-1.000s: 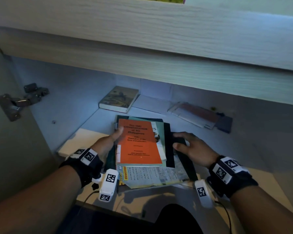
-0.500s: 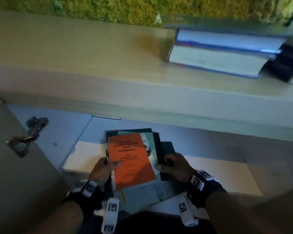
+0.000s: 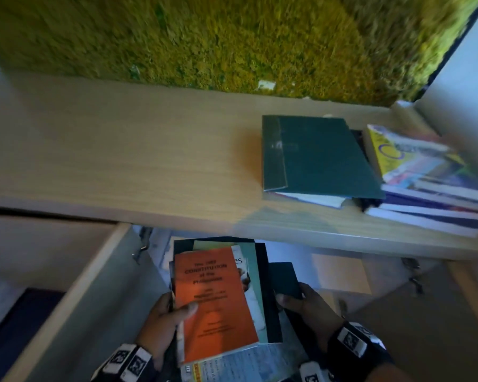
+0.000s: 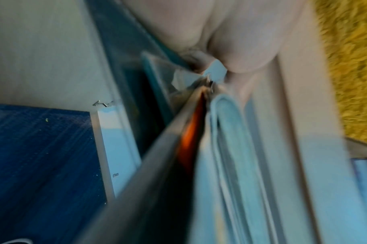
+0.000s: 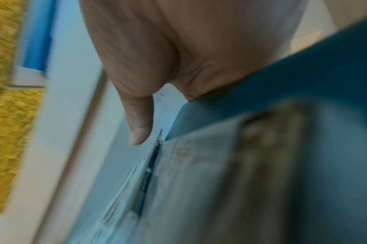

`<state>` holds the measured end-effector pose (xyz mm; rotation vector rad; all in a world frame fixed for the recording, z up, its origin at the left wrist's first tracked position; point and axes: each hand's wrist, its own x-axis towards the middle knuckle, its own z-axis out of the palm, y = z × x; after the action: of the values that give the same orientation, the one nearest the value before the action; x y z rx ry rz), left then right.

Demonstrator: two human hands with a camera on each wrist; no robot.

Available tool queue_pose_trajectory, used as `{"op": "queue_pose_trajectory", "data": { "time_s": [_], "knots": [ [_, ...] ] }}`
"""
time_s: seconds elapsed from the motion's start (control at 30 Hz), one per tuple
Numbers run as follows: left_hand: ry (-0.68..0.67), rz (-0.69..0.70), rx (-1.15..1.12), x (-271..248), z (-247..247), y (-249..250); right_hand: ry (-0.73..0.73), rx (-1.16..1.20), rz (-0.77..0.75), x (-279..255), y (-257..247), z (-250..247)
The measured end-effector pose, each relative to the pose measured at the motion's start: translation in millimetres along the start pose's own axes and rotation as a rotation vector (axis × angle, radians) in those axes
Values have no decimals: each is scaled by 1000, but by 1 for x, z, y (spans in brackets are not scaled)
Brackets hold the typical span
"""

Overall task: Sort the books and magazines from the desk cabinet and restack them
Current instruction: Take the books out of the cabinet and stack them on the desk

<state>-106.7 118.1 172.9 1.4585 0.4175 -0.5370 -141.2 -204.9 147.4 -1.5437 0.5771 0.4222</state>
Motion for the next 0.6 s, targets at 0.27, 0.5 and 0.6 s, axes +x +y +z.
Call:
{"op": "queue_pose_trajectory", "data": {
  "time_s": [0.27,0.5,0.6],
  "knots": [
    [-91,40,38,-144,-50,81,-11,74,-88,-165,-79,55],
    [-170,154,61,-200,-90,143,-82,193,-189,-226,-145,89],
    [-66,266,86,-195,-94,179,-101,192,-252,-213,-186,94]
  ]
}}
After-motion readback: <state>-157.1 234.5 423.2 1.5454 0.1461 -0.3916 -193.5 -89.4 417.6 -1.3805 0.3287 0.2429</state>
